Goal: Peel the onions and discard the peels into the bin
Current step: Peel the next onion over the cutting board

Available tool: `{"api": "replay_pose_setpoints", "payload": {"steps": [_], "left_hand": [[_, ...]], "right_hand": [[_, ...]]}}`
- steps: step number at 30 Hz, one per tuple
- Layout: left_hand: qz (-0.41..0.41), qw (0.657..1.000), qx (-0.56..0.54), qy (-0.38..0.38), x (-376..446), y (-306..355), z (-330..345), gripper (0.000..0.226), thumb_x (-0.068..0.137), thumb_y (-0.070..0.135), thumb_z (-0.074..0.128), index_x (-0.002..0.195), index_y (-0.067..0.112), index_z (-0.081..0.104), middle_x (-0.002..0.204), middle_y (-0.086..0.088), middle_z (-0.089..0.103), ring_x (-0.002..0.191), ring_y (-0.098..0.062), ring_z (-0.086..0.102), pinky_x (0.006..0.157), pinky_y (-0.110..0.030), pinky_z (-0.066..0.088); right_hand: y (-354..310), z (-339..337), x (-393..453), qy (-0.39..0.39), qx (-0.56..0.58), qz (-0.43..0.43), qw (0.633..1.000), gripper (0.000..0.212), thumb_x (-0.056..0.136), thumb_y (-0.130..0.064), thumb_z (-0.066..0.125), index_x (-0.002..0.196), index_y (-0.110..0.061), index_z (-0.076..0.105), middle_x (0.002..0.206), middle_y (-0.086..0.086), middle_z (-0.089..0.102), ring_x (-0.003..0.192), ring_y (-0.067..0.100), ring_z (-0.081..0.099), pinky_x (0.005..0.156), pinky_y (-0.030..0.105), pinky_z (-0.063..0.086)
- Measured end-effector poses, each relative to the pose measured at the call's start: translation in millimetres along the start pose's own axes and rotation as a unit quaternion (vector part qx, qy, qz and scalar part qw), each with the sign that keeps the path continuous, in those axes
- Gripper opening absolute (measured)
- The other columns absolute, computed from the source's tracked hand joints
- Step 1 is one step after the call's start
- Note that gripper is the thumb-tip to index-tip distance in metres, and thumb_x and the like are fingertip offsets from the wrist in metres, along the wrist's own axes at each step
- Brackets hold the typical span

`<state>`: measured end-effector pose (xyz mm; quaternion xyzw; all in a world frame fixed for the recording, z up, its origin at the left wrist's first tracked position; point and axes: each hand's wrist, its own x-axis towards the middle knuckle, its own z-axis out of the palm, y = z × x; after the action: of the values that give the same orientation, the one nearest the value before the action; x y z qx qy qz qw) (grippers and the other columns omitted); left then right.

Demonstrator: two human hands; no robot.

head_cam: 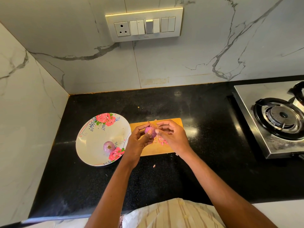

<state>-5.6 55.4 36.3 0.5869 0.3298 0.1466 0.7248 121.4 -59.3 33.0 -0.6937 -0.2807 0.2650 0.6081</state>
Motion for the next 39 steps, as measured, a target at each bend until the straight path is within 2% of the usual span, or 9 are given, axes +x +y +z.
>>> {"api": "replay_pose_setpoints", "payload": {"steps": [6,9,11,14,18,25,31,35,39], "left_hand": [[-0.009,1.000,-0.010,-0.007,0,3,0,0.049,0.088,0.040,0.064,0.134,0.022,0.058,0.118,-0.006,0.070,0.100,-0.024,0.072,0.094,-0.036,0.058],[-0.013,1.000,-0.020,-0.002,1,3,0,0.044,0.091,0.038,0.062,0.133,0.023,0.059,0.115,-0.003,0.072,0.100,-0.023,0.073,0.092,-0.034,0.059],[-0.013,1.000,-0.017,0.003,1,4,-1,0.042,0.092,0.038,0.061,0.132,0.023,0.059,0.115,-0.002,0.073,0.100,-0.022,0.073,0.090,-0.032,0.059],[-0.012,1.000,-0.016,0.017,2,3,-1,0.040,0.092,0.037,0.062,0.130,0.024,0.060,0.117,-0.004,0.073,0.103,-0.023,0.073,0.091,-0.031,0.058],[-0.011,0.999,-0.014,0.030,3,1,1,0.039,0.095,0.034,0.064,0.131,0.020,0.061,0.117,-0.006,0.073,0.106,-0.024,0.072,0.096,-0.036,0.057],[-0.018,0.999,0.001,0.031,4,1,-2,0.036,0.097,0.032,0.062,0.130,0.019,0.061,0.118,-0.006,0.073,0.107,-0.026,0.071,0.097,-0.036,0.057],[-0.028,0.999,-0.007,0.015,2,1,-1,0.028,0.100,0.024,0.061,0.128,0.024,0.061,0.112,0.000,0.073,0.103,-0.025,0.072,0.087,-0.028,0.057],[-0.037,0.999,-0.017,0.005,1,2,1,0.033,0.099,0.030,0.060,0.130,0.020,0.058,0.114,-0.006,0.074,0.101,-0.025,0.073,0.093,-0.034,0.058],[-0.042,0.999,-0.028,-0.011,0,4,0,0.045,0.094,0.037,0.060,0.133,0.015,0.054,0.110,-0.002,0.076,0.104,-0.029,0.073,0.098,-0.040,0.057]], "right_hand": [[12,-12,14,0.047,-0.081,0.023,0.995,0.013,0.092,-0.019,0.075,0.103,-0.024,0.071,0.097,-0.013,0.071,0.093,-0.003,0.066,0.079,0.013,0.051],[27,-19,19,0.081,-0.167,0.070,0.980,0.008,0.097,-0.023,0.068,0.103,-0.021,0.074,0.101,-0.012,0.070,0.097,0.006,0.067,0.085,0.023,0.052],[29,-19,18,0.071,-0.193,0.061,0.977,0.011,0.098,-0.027,0.067,0.103,-0.021,0.075,0.107,-0.010,0.069,0.102,0.011,0.067,0.088,0.026,0.052],[14,-12,9,0.009,-0.114,0.027,0.993,0.015,0.096,-0.028,0.070,0.109,-0.025,0.073,0.111,-0.013,0.070,0.101,-0.002,0.067,0.085,0.014,0.051],[4,1,0,-0.036,-0.034,-0.010,0.999,0.020,0.092,-0.017,0.076,0.112,-0.020,0.073,0.109,-0.010,0.074,0.102,0.002,0.070,0.089,0.021,0.057],[7,3,-2,-0.004,-0.075,-0.057,0.996,0.010,0.091,-0.014,0.076,0.101,-0.012,0.077,0.094,-0.013,0.073,0.091,0.002,0.071,0.082,0.018,0.056],[11,1,0,0.027,-0.086,-0.032,0.995,0.011,0.091,-0.009,0.074,0.101,-0.015,0.075,0.094,-0.008,0.074,0.089,0.006,0.071,0.081,0.023,0.058],[14,-2,4,0.052,-0.086,-0.008,0.995,0.013,0.092,-0.006,0.071,0.101,-0.015,0.074,0.096,-0.009,0.075,0.091,0.002,0.069,0.082,0.014,0.054],[20,-11,10,0.078,-0.133,0.024,0.988,0.015,0.094,-0.007,0.068,0.099,-0.020,0.074,0.092,-0.017,0.070,0.085,-0.012,0.064,0.075,0.006,0.049]]}}
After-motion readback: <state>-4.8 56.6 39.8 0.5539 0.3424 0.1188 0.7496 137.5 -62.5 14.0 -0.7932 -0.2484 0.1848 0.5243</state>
